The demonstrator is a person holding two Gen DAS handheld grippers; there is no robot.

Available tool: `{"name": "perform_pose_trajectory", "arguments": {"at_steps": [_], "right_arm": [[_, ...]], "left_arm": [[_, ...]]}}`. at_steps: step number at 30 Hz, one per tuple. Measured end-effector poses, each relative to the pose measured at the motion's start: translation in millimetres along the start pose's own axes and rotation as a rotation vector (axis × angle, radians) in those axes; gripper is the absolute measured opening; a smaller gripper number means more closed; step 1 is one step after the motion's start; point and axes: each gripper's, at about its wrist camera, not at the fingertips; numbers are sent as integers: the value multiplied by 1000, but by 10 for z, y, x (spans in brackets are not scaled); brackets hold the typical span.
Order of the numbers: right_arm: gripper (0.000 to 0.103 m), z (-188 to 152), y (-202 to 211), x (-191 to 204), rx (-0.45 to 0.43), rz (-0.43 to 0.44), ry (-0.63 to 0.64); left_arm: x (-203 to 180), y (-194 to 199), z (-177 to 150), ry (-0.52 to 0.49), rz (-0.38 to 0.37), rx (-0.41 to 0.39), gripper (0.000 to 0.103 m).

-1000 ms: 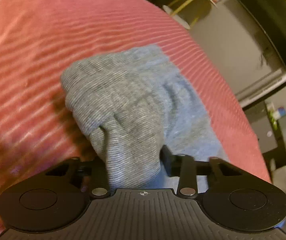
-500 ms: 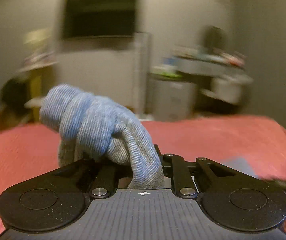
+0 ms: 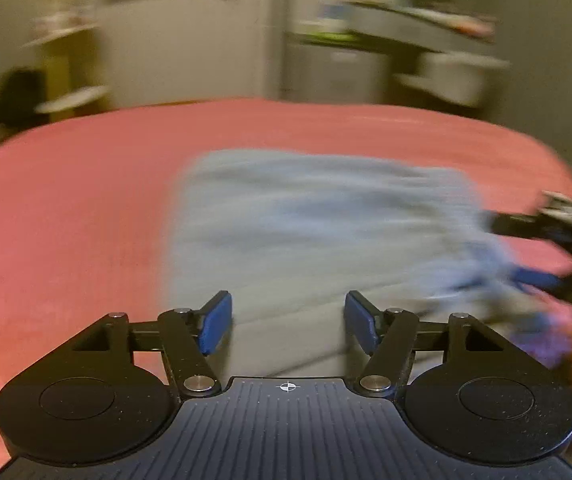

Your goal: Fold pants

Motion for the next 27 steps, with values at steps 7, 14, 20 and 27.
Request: {"name": "perform_pose_trajectory", "arguments": {"at_steps": [7,14,20,27], "right_arm": [[96,8,-369,-92,248,26,-111],[69,72,-511,-230,312,126,-243],[97,167,-868,-216,407,237,-343],[45,172,-891,24,387,162,-268]], "left_arm": [[628,-190,-48,347,12,23,73],[682,-155,-61,413,-44,-3,73],[763,-71,-137,441,-94,-5,73],[636,78,-184,325,-199,-4,72]]}}
Point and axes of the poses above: each gripper's, at about its wrist camera, not at the fingertips, and y roughly against the way its jaws point, x to its left, z to its top, and after that the axes turned 3 degrees about -z, right-handed
